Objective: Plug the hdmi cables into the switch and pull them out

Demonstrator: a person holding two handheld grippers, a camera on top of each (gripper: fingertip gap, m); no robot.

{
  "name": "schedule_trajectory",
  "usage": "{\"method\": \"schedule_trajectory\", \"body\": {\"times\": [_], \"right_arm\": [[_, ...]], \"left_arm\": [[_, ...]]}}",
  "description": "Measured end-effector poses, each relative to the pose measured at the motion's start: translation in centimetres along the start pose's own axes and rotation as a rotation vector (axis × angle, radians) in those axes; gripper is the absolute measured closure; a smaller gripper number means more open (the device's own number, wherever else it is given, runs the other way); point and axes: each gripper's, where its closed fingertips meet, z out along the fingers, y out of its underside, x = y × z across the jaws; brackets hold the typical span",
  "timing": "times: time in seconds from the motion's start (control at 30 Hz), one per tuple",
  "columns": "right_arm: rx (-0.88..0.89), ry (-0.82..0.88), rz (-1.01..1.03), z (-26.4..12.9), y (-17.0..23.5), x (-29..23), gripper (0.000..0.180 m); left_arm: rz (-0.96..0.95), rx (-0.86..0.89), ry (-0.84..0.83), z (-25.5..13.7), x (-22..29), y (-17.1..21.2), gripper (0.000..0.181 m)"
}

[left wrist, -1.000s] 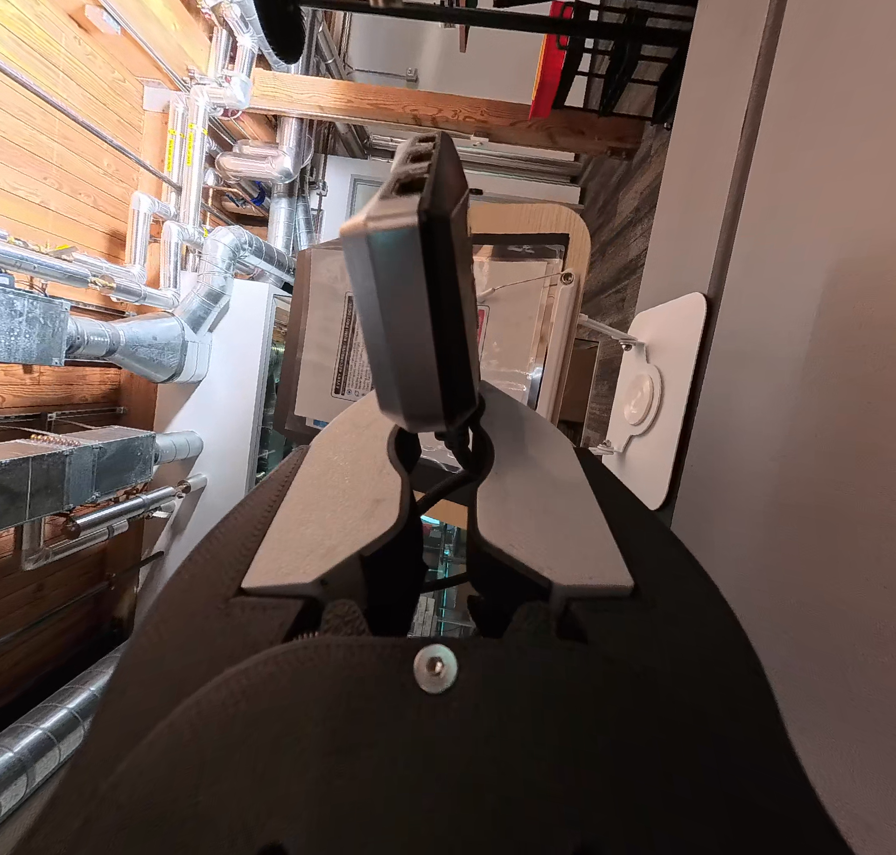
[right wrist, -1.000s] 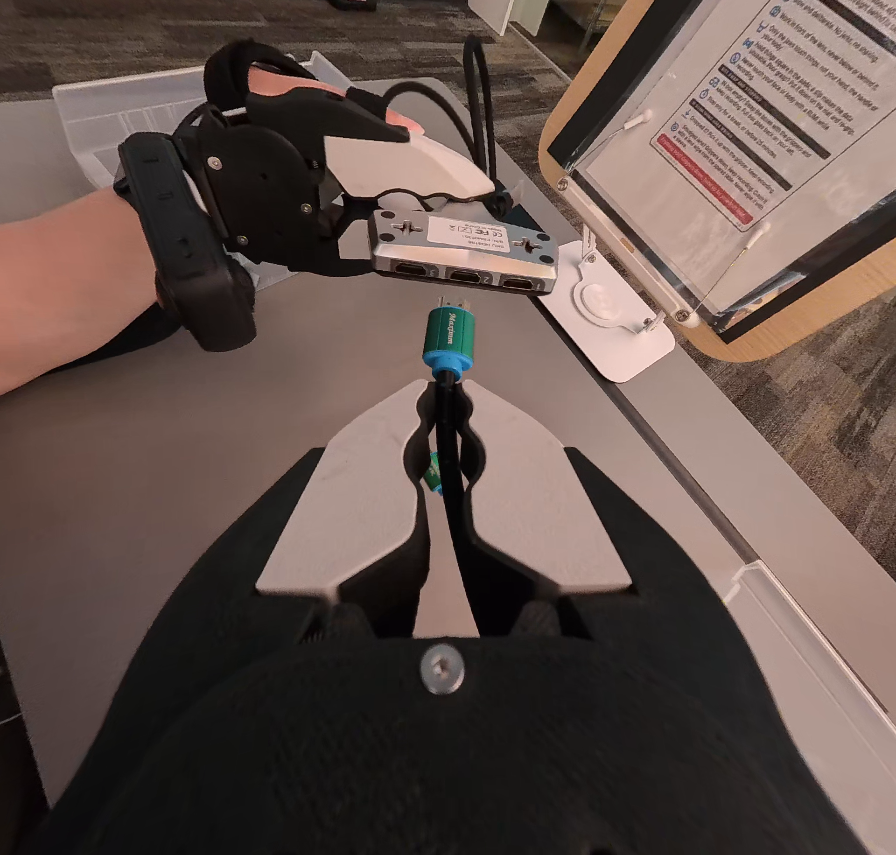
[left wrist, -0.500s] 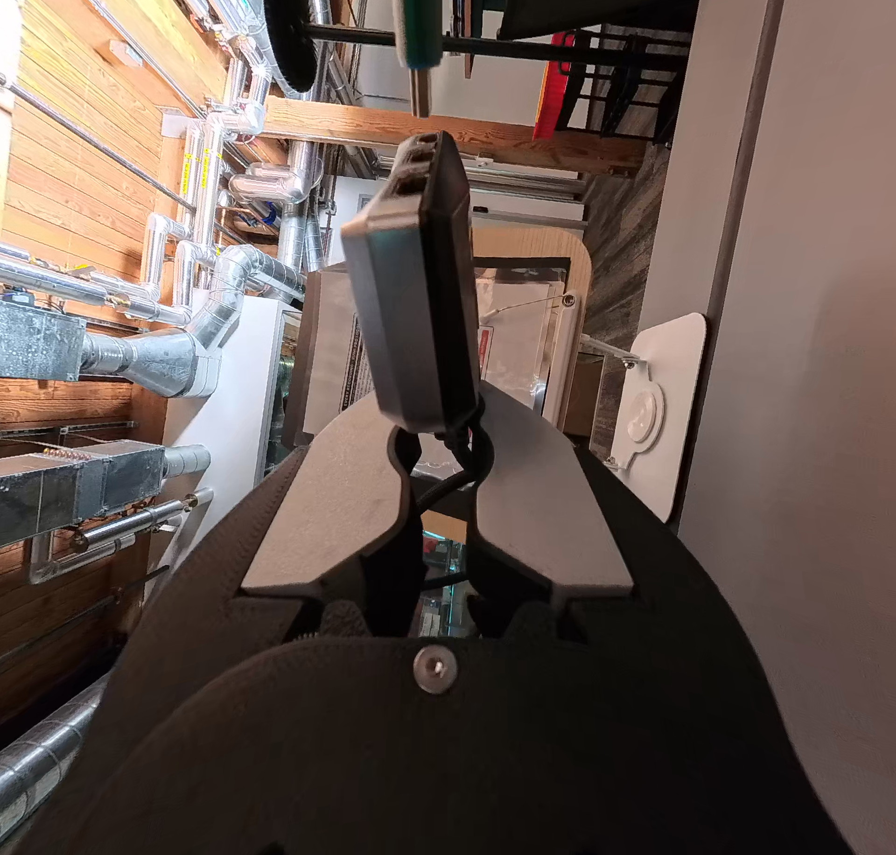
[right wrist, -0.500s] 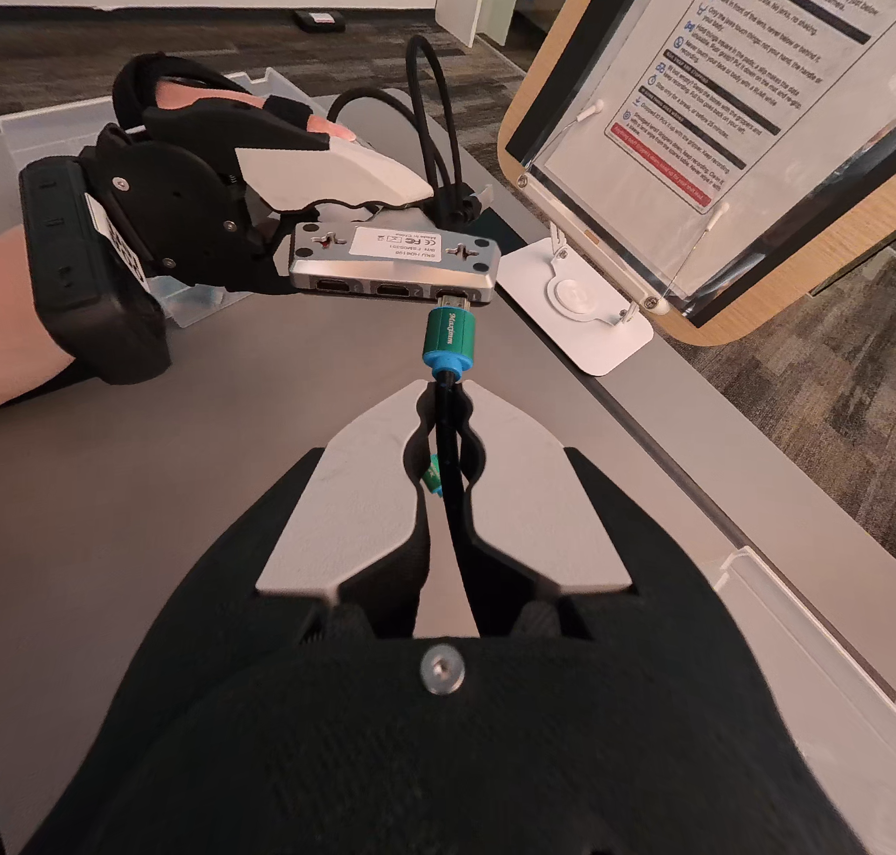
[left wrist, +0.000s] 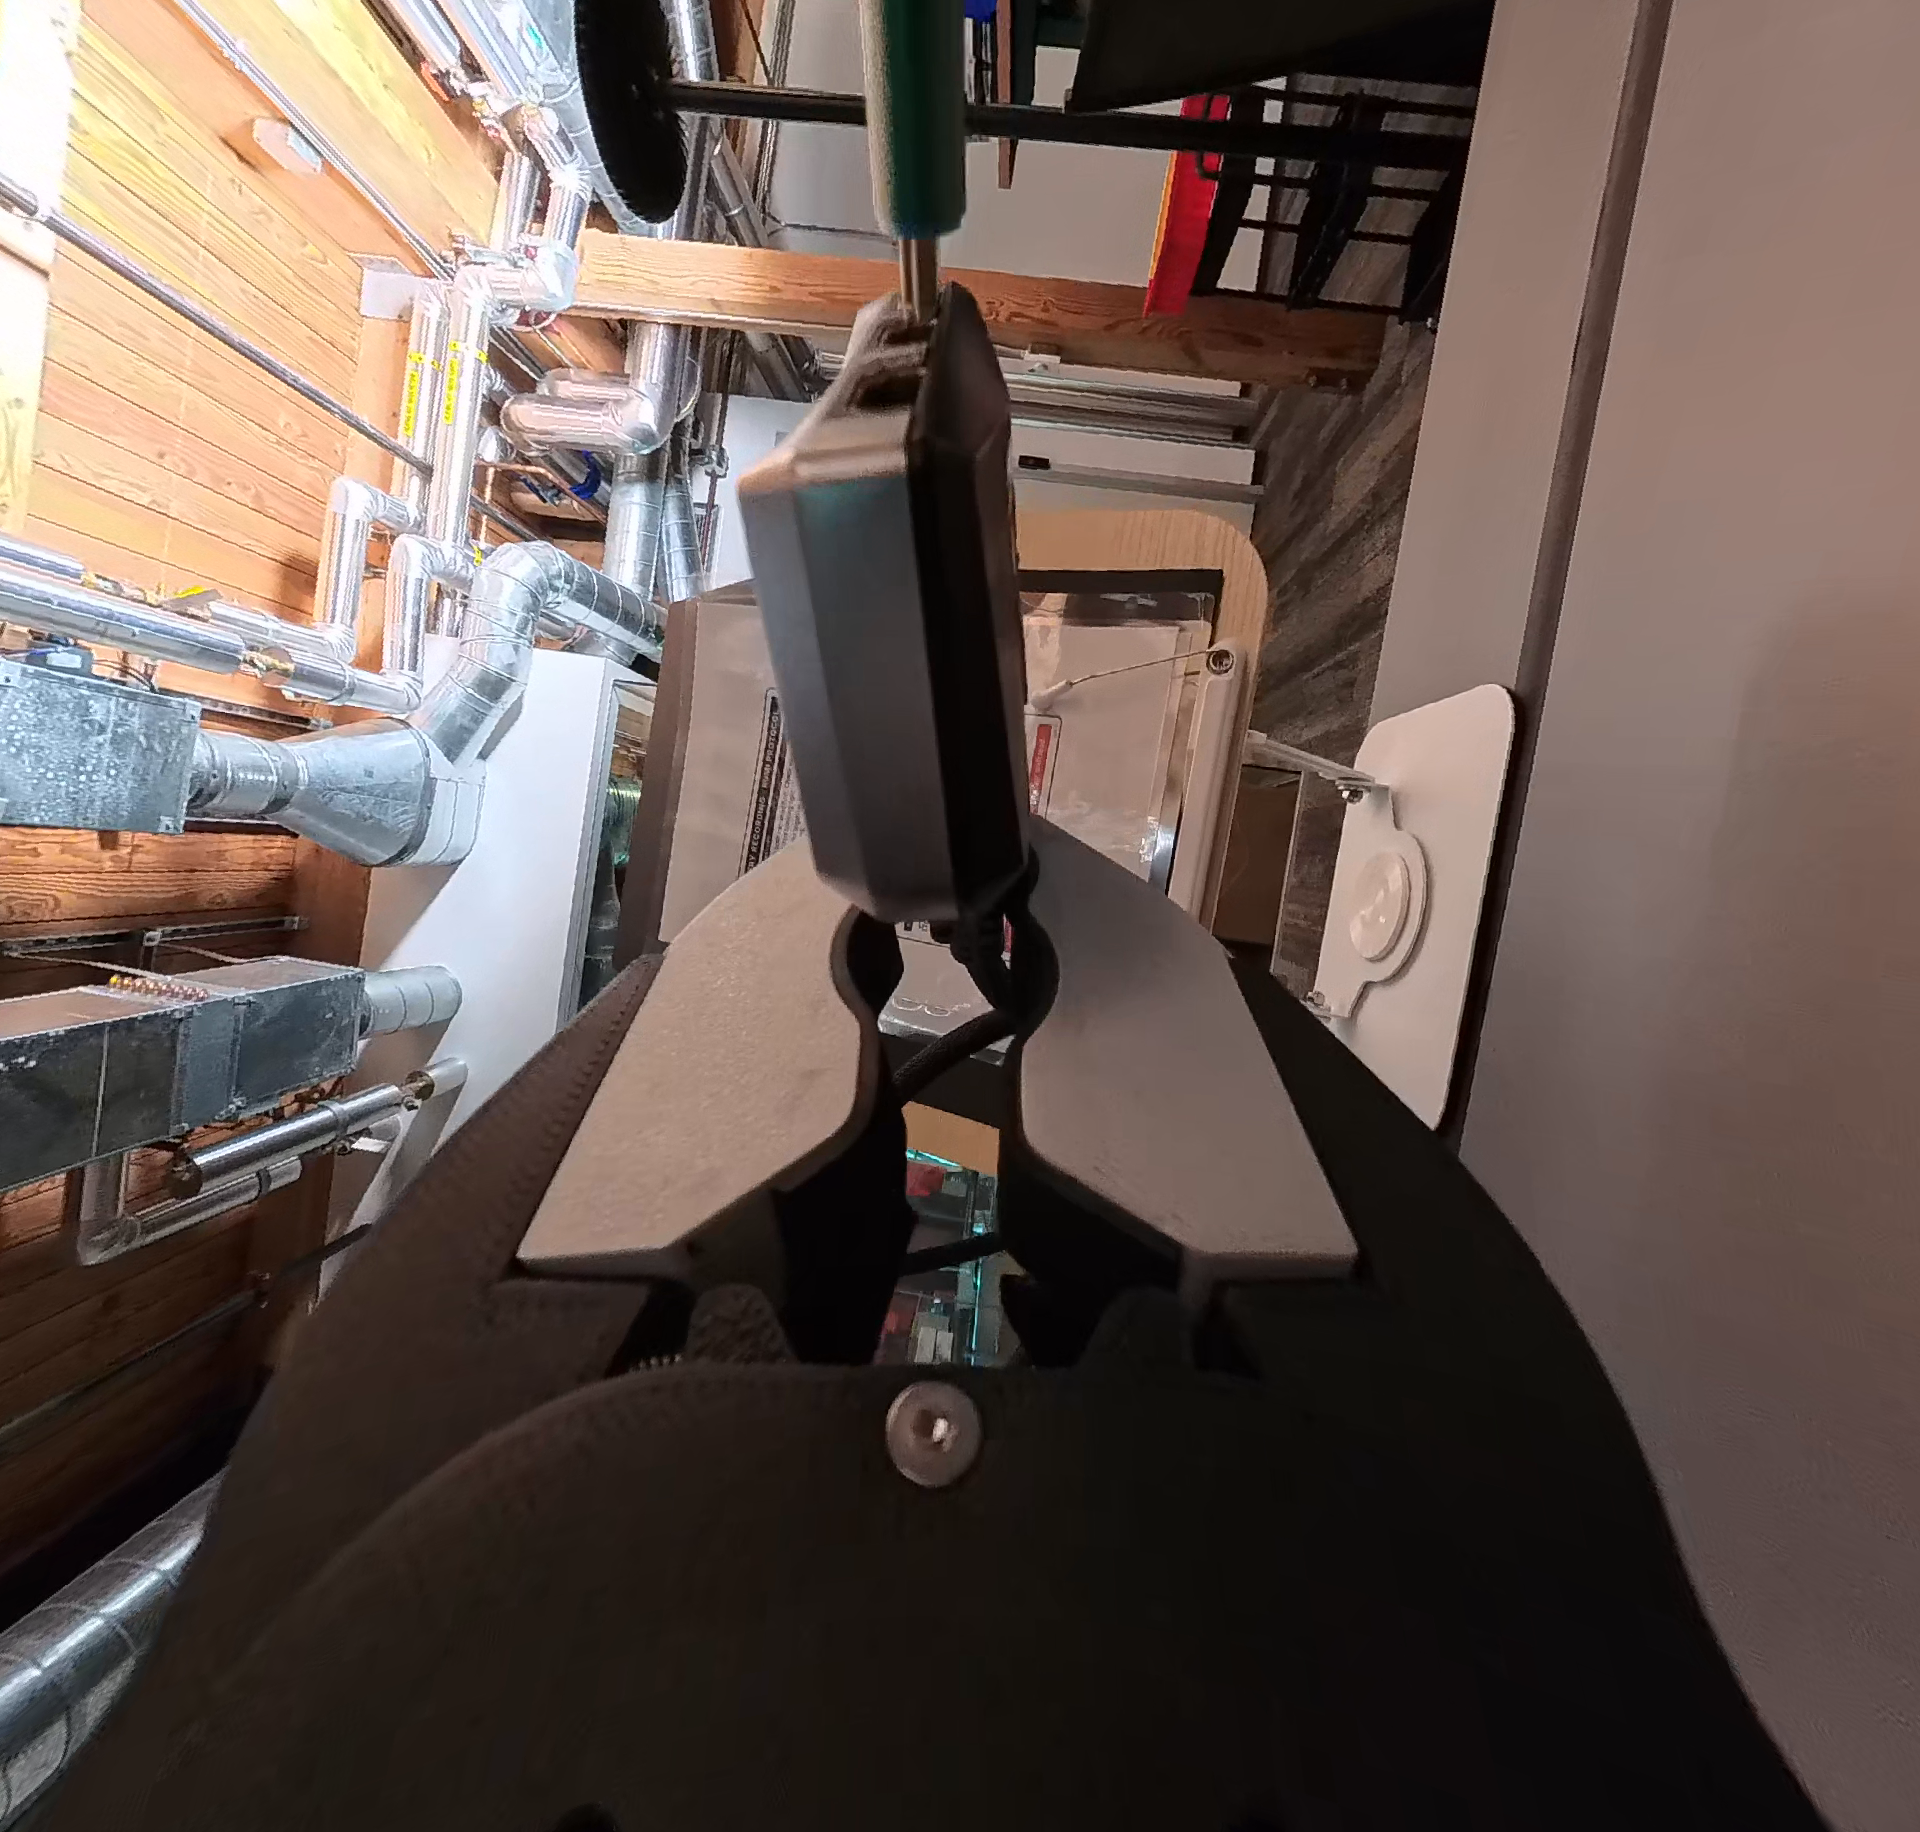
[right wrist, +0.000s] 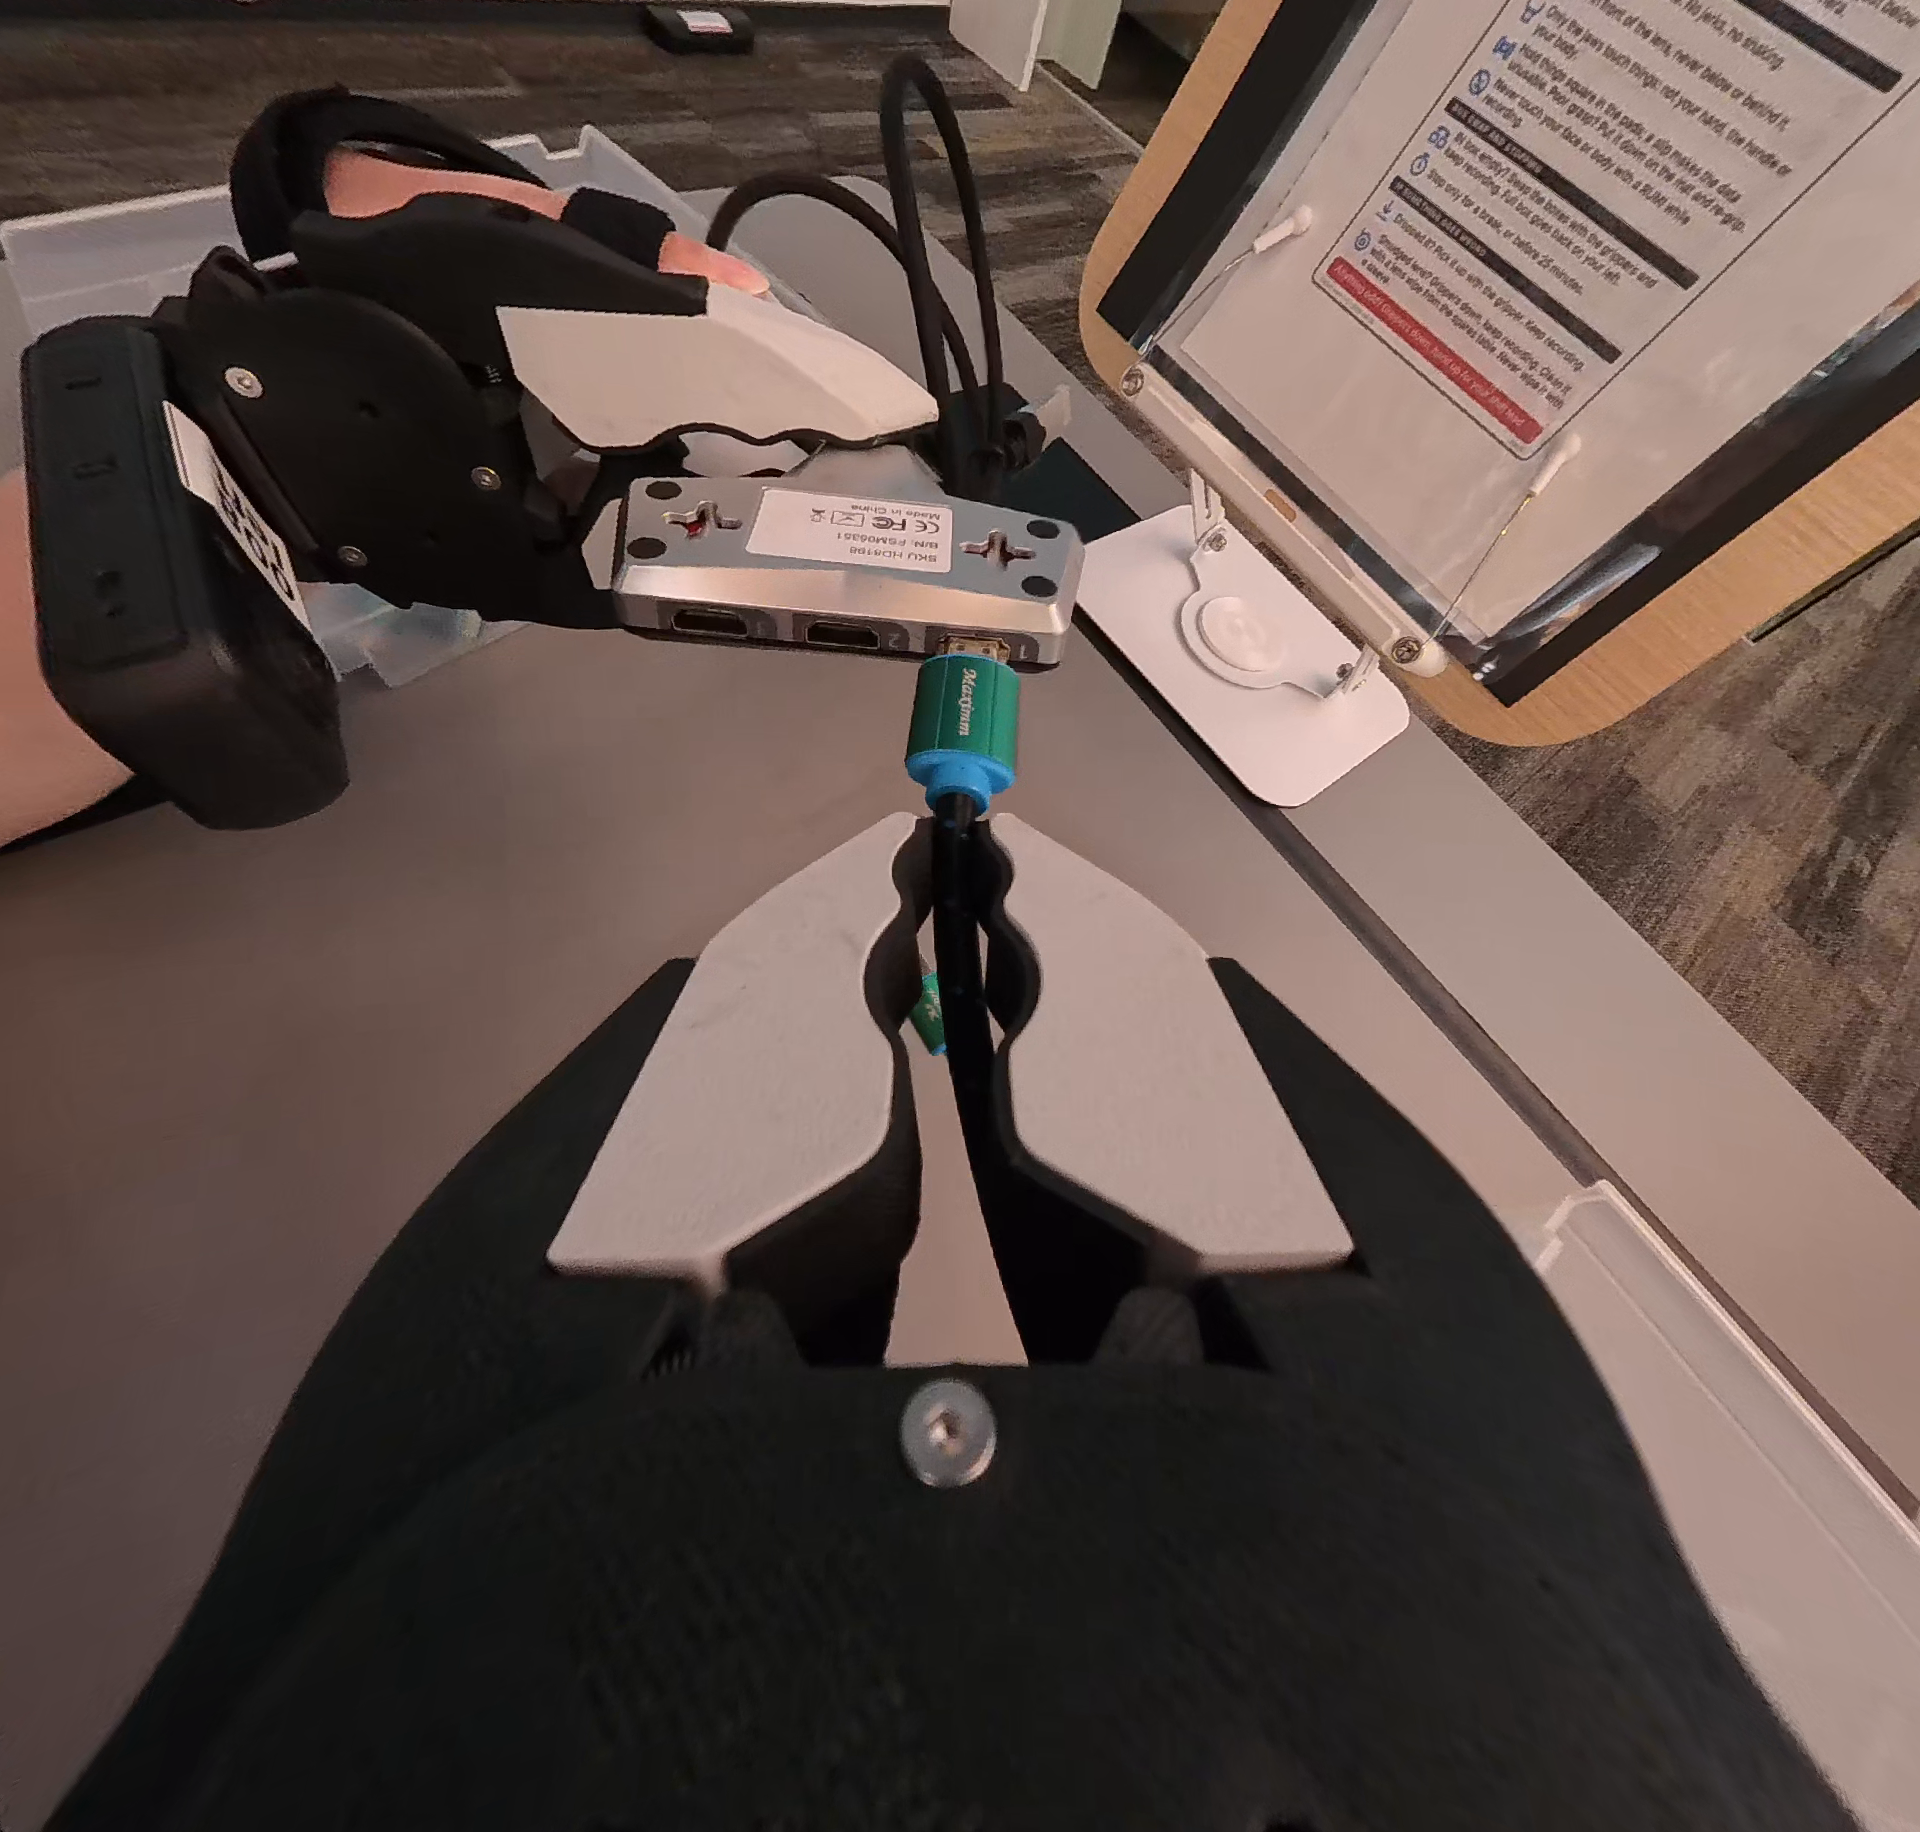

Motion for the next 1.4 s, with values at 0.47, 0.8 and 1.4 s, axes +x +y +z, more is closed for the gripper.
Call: {"method": "schedule_trajectory", "body": {"times": [0.47,0.8,1.4], "right_arm": [[0.049,-0.067,-0.052,-2.7,-0.6,-0.4,0.173],[0.13,-0.077,-0.139,-3.9,-1.4,-0.2,0.173],[0.293,-0.118,-0.132,-3.7,-2.8,0.3,0.173]], "left_arm": [[0.052,0.042,-0.077,-1.5,-2.4,-2.5,0.166],[0.035,0.071,-0.083,-2.0,-2.9,-3.6,0.166],[0.02,0.076,-0.102,-2.4,-4.1,-3.3,0.166]]}}
